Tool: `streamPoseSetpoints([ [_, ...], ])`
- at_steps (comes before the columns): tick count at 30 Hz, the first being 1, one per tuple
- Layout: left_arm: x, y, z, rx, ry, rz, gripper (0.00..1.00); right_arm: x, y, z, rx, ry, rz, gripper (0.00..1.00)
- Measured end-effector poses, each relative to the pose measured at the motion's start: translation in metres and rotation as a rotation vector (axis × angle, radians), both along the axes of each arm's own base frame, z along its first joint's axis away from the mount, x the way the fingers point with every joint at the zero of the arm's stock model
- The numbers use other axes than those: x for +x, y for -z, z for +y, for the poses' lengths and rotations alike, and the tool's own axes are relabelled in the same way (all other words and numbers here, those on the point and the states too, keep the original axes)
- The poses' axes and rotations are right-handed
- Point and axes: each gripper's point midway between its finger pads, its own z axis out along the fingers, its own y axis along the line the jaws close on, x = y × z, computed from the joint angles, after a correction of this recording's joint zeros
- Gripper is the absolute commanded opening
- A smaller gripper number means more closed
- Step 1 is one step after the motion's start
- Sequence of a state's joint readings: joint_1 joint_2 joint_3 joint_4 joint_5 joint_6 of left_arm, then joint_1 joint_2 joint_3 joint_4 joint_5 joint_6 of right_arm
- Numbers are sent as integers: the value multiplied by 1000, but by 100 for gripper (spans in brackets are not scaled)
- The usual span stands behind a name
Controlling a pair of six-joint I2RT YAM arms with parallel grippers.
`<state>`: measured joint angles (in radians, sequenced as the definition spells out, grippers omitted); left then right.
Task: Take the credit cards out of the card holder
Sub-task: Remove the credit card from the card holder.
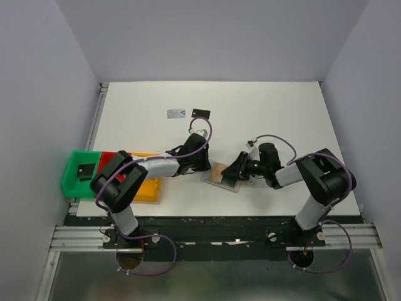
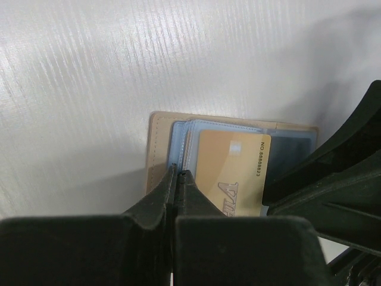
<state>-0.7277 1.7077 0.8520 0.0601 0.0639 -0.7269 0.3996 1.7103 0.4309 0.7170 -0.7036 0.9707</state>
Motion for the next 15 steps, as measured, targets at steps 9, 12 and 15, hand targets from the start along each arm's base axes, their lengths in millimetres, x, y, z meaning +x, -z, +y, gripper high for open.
streamPoseSetpoints([
  [9,0,0,-1,-1,1,-2,0,-2,12,1,-2,-11,45,38],
  [12,0,0,-1,-2,1,-2,0,0,12,3,2,-17,45,38],
  [15,0,0,-1,-1,1,-2,0,0,12,4,4,-20,47,36],
])
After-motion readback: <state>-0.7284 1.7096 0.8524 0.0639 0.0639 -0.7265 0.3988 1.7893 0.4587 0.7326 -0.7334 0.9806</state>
